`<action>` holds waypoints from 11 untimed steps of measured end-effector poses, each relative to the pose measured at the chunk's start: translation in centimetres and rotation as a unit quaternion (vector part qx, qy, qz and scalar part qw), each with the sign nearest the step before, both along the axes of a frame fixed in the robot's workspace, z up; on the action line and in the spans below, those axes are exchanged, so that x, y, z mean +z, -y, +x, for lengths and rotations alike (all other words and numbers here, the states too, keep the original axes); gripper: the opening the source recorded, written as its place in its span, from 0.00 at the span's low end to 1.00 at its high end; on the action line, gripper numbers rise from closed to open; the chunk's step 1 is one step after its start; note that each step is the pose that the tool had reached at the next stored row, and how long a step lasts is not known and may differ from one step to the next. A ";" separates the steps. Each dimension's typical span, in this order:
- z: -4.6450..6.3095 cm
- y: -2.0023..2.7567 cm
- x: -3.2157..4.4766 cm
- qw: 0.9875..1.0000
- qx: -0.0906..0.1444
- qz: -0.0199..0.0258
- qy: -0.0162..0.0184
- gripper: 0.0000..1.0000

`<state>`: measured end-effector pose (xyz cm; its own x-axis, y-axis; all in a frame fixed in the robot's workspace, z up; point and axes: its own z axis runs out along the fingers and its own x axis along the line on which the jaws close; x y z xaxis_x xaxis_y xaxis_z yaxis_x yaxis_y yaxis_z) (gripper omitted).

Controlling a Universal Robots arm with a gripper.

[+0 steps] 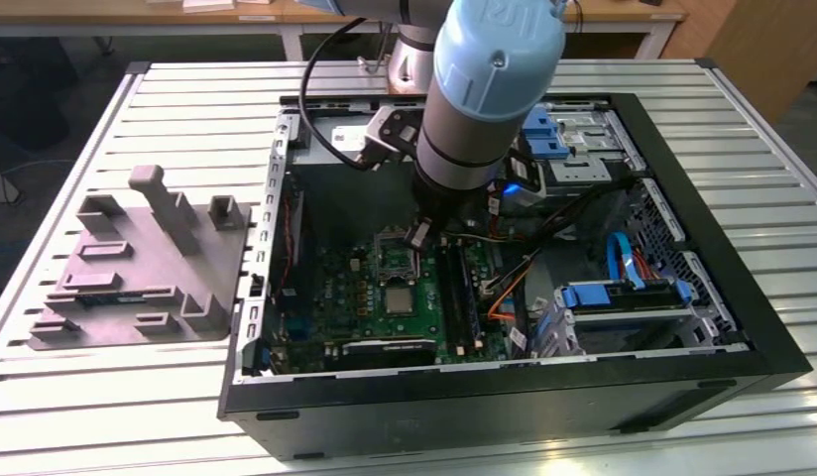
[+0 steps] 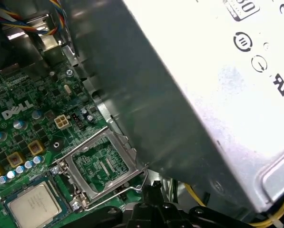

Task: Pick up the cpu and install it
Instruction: 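Close the cpu cover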

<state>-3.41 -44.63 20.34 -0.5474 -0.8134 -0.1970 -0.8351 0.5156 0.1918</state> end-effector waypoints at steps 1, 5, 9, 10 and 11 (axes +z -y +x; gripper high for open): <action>0.0 -0.01 0.00 1.000 0.000 0.000 0.000 0.11; 0.0 -0.09 -0.08 1.000 0.000 0.005 0.000 0.11; 0.0 -0.15 -0.31 1.000 0.000 0.008 0.000 0.11; 0.0 -0.17 -0.38 1.000 0.000 0.008 0.000 0.11; 0.0 -0.19 -0.44 1.000 0.000 0.009 0.000 0.11</action>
<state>-3.41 -44.44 19.91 -0.5474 -0.8099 -0.2109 -0.8351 0.5122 0.2006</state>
